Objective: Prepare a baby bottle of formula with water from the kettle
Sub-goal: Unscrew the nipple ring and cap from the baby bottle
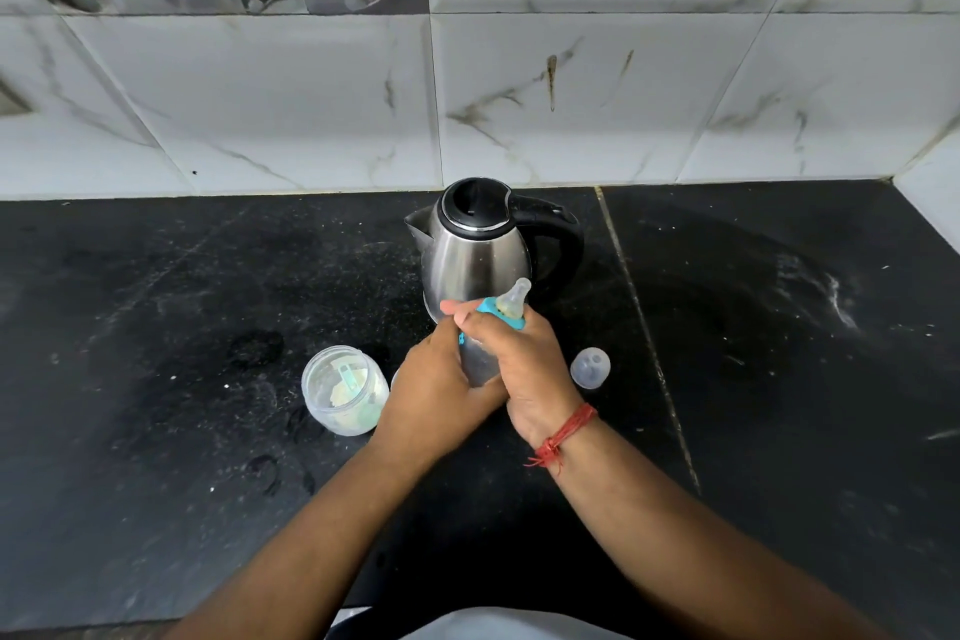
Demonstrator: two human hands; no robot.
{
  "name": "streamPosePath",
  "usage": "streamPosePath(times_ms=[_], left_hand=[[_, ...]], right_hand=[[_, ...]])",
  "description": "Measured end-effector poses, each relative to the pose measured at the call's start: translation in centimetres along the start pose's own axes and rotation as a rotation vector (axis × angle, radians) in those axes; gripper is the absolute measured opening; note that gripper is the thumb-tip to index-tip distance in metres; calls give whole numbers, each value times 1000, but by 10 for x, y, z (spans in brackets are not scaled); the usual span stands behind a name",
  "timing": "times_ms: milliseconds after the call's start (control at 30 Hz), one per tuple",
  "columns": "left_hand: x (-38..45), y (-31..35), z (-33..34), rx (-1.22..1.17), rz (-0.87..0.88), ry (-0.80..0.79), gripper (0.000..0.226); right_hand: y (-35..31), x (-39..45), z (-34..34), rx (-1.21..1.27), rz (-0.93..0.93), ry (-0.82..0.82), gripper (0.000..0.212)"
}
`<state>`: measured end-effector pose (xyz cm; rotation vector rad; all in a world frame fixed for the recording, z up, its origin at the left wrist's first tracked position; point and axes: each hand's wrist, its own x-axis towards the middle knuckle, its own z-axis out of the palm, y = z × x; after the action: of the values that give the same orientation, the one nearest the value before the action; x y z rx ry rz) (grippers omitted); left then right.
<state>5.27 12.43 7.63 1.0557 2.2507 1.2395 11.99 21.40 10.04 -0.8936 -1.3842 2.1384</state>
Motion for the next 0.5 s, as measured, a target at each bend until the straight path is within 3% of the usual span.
streamPosePath(times_ms=[133,333,467,500], left_hand=[[2,8,-10,-150,16,-100,49],[7,15,-33,-547,-11,-457,7],[7,4,-37,-937,-24,-840,23],[7,4,-36,-971,-37,-863,25]], right_hand=[[-7,-1,3,20,-68,-89,14],[-21,-2,-4,17,-213,-353,7],[-28,-2,-7,43,-192,-671,11],[-30,0,-8,45,-167,-705,13]])
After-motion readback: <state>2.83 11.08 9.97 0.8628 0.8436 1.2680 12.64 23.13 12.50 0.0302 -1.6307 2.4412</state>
